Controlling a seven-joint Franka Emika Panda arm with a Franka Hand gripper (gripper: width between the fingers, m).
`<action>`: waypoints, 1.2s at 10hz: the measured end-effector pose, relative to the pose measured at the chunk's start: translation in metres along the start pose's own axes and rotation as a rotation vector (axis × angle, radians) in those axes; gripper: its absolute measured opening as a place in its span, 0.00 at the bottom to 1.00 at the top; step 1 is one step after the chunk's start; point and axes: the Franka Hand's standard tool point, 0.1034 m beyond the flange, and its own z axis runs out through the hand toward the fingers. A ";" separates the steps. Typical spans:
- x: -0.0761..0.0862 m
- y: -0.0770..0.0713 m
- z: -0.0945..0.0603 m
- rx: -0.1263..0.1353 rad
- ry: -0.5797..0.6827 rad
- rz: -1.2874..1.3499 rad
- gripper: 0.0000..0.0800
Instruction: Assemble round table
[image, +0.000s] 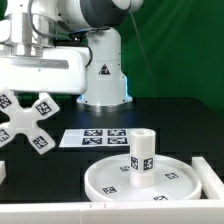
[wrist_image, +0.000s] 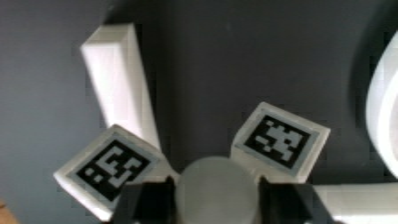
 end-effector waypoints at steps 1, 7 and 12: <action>0.001 -0.002 0.004 -0.003 0.002 -0.010 0.27; 0.009 -0.012 0.020 -0.115 0.133 0.048 0.27; 0.006 -0.012 0.015 -0.037 0.114 0.110 0.27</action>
Offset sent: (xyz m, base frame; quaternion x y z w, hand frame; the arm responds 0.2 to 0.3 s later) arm 0.0299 0.0361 -0.0196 -0.0272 0.1659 0.1221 0.9782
